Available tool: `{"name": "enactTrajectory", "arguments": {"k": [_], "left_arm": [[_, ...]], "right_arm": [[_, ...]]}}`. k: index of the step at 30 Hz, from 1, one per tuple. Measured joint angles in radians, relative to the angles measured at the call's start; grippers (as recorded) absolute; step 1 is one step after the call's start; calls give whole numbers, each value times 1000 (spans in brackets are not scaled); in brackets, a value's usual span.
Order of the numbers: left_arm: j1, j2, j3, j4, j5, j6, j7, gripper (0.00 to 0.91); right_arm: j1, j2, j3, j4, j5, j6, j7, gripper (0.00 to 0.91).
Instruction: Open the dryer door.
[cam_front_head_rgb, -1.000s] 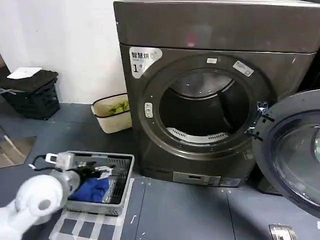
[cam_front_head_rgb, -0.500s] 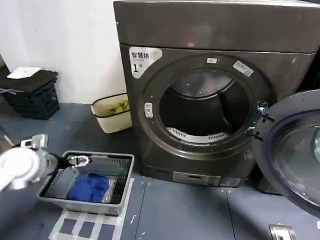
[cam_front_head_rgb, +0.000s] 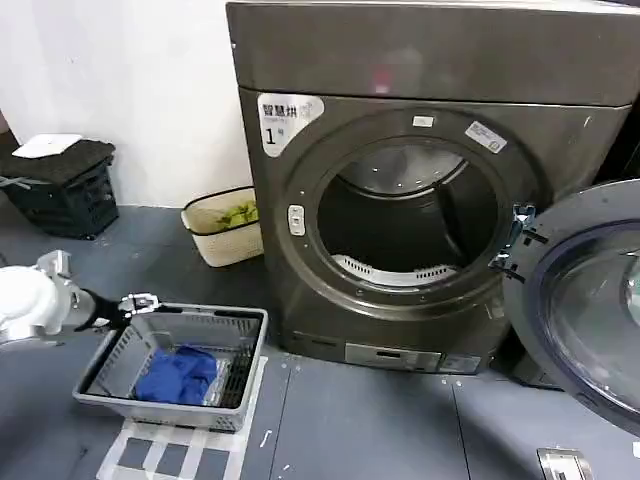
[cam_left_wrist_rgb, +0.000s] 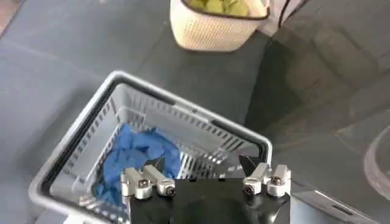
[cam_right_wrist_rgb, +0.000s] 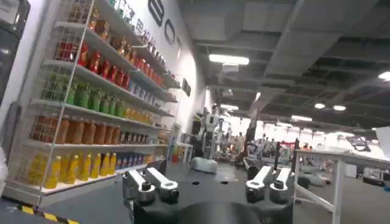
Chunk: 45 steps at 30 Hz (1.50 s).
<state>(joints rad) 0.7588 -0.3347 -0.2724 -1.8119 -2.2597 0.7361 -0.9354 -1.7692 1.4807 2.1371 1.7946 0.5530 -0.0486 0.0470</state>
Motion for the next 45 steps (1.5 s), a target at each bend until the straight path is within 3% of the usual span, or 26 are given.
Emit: {"name": "enactTrajectory", "arguments": {"k": [10,30,45], "left_arm": [[61,9,-33,20,-104,0,-74,907],[64,2,-33,28,-105,0,-71,907],[58,7,-33,34,-107,0,-70,907]], "right_arm": [[11,1,-16,-11,-6,19,-4,907],[5,2,-7,-26,-10,29,37,907],[-46,65,44,-106,-76,115,139,907]]}}
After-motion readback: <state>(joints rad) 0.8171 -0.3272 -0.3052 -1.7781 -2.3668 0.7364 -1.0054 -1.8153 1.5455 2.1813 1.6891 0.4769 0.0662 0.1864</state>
